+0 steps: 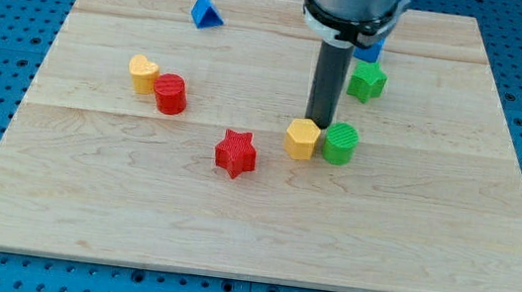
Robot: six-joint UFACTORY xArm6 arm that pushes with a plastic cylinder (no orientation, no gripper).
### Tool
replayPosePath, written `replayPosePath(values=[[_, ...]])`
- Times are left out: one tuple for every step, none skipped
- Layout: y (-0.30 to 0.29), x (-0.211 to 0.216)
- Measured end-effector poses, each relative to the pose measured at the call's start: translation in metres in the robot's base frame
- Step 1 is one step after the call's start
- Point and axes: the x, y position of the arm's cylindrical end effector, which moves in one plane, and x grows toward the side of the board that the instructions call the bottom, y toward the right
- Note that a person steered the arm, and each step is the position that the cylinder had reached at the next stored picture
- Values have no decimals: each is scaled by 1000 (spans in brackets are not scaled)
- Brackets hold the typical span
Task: Place the yellow heart to the bottom of the red circle
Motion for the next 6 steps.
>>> replayPosePath(values=[[-6, 10], [-29, 9], [-45, 11], [-44, 49], [23, 93], [-3, 69]])
